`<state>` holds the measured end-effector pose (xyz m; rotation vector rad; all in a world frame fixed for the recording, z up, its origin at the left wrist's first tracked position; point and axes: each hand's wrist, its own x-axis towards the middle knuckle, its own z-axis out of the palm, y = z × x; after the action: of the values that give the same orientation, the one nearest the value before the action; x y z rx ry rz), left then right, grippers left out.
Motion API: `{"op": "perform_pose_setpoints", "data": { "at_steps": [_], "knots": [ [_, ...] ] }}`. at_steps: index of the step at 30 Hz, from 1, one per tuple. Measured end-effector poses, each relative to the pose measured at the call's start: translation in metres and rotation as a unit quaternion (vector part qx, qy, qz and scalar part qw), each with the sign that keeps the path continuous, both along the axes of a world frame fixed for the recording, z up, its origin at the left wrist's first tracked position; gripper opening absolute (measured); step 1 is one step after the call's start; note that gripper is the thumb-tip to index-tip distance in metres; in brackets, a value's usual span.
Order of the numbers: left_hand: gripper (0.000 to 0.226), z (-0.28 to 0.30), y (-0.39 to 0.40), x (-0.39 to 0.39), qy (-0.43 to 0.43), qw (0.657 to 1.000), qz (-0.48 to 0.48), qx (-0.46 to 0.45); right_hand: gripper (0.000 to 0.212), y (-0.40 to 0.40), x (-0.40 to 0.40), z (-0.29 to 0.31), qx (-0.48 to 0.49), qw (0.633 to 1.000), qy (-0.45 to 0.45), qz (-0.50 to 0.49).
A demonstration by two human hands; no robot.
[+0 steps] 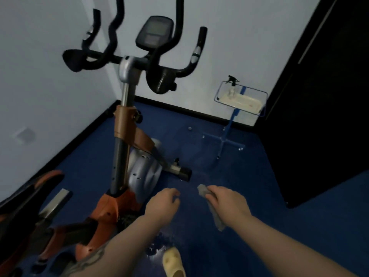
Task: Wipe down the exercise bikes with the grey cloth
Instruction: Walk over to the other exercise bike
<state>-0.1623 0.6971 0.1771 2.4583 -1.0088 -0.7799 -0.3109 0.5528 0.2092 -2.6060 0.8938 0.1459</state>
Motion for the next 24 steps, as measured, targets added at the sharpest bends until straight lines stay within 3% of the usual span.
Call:
{"op": "perform_pose_setpoints", "data": {
  "at_steps": [5,8,12,16,18,20,22,24],
  "knots": [
    [0.033,0.019,-0.041,0.066,-0.013,0.999,0.029,-0.039,0.023,-0.036,0.076,0.001,0.011,0.999,-0.05,-0.006],
    [0.027,0.034,-0.063,0.102,-0.036,0.994,0.066,-0.085,0.021,-0.055,0.116,0.01,0.074,0.989,-0.125,-0.031],
    [0.028,0.055,-0.093,0.137,-0.072,0.98,0.102,-0.157,0.02,-0.086,0.165,0.036,0.181,0.945,-0.257,-0.091],
    [0.027,0.073,-0.117,0.175,-0.112,0.956,0.178,-0.204,0.032,-0.127,0.221,0.073,0.212,0.881,-0.399,-0.141],
    [0.025,0.082,-0.125,0.191,-0.087,0.931,0.255,-0.246,0.032,-0.145,0.249,0.1,0.175,0.86,-0.469,-0.099],
    [0.02,0.094,-0.134,0.203,-0.061,0.89,0.339,-0.299,0.031,-0.16,0.278,0.127,0.078,0.852,-0.517,-0.009],
    [0.019,0.107,-0.148,0.215,-0.059,0.845,0.402,-0.347,0.03,-0.17,0.308,0.144,-0.032,0.854,-0.509,0.108],
    [0.021,0.118,-0.161,0.225,-0.049,0.801,0.442,-0.402,0.027,-0.172,0.335,0.145,-0.095,0.867,-0.442,0.209]
  ]
}}
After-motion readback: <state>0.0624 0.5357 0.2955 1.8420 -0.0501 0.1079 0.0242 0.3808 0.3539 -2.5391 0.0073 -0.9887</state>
